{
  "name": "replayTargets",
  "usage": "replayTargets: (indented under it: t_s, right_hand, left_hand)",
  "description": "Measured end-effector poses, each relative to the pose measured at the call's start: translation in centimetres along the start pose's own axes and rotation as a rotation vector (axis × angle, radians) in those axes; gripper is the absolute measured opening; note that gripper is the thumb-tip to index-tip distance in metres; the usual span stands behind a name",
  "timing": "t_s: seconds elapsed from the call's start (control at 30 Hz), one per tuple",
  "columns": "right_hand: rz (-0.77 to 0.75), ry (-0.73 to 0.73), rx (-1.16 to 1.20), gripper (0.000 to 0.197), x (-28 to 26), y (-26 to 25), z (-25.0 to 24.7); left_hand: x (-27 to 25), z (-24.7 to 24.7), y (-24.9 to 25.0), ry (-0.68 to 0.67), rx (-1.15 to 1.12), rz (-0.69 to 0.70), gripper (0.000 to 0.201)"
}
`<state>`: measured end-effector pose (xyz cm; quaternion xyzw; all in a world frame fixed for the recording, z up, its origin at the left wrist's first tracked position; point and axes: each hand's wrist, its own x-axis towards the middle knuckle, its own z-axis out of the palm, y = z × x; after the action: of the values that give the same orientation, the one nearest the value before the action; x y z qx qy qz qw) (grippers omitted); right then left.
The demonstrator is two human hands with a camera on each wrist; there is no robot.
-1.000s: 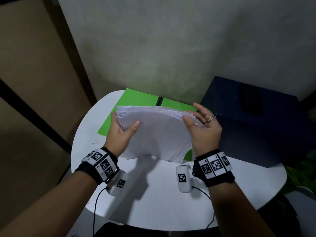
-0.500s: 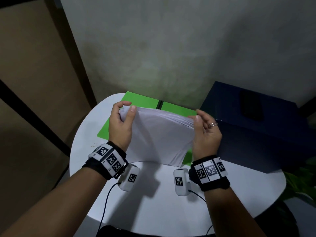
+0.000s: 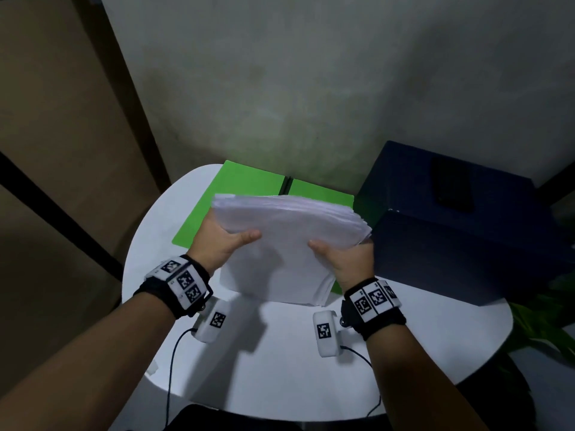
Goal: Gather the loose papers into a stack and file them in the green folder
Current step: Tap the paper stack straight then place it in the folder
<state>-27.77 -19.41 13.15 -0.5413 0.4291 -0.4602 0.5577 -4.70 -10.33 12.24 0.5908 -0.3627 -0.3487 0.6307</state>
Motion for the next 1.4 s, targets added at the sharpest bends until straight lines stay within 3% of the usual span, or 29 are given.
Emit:
replayTargets:
  t_s: [0.07,0.17,0.23,0.43,0.5,0.6,0.77,0.97,1.1,1.23,1.3,1.37,1.4]
  right_hand:
    - [0.005,0.018,0.005,0.031,0.0,0.1,0.3]
    - [-0.001,0.054,0.026,0.019,-0.3,0.0,0.0]
    - [0.018,0.039,0.028,0.028,-0.4,0.0,-0.6]
    - [0.029,-0.024,-0.022,0.042,-0.3,0.0,-1.0]
    - [0.015,-0.023,-0.018,0.041,-0.3,0.0,-0.7]
    - [-0.017,-0.009,-0.007,0.054,-0.4,-0.5,-0.6]
    - [-0.009,-0.006,-0.045,0.063,-0.8,0.1,-0.5]
    - [-0.012,0.01,-0.057,0.06,-1.4,-0.4,-0.5]
    - [-0.006,0.007,-0.054,0.055,-1.5,-0.2,-0.4]
    - [0.02,0.026,-0.074,0.048,-1.5,-0.1,-0.4]
    - [0.034,0.022,-0.102,0.036,-1.2,-0.2,-0.5]
    - [0.046,0.021,-0.095,0.021,-1.0,-0.4,-0.5]
    - [0.04,0.031,-0.092,0.024,-1.1,-0.5,-0.5]
  left_hand:
    - [-0.4,0.5,0.3,-0.035,0.001,0.022,0.093]
    - [-0.5,0.5,0.6,0.041,-0.037,0.04,0.078]
    - [-0.9,0.4,0.7,0.022,-0.021,0.019,0.071]
    - [-1.2,0.1,0.8,0.013,0.02,-0.01,0.092]
    - [-1.2,0.6,1.5,0.034,0.021,0.037,0.086]
    - [-1.0,1.4,2.8,0.167,-0.046,0.098,0.068]
    - [0.2,3.5,5.1,0.406,0.016,0.177,0.054]
    - [1.3,3.3,4.7,0.494,-0.001,0.18,0.03]
    - [1.2,3.0,4.3,0.436,-0.011,0.217,0.023]
    - [0.8,1.2,2.9,0.138,0.003,0.167,0.054]
    - [0.6,0.6,2.4,0.055,0.038,0.117,0.063]
    - [0.3,0.4,2.3,0.059,0.066,0.114,0.048]
    - [0.1,0.4,2.2,0.073,0.041,0.127,0.039]
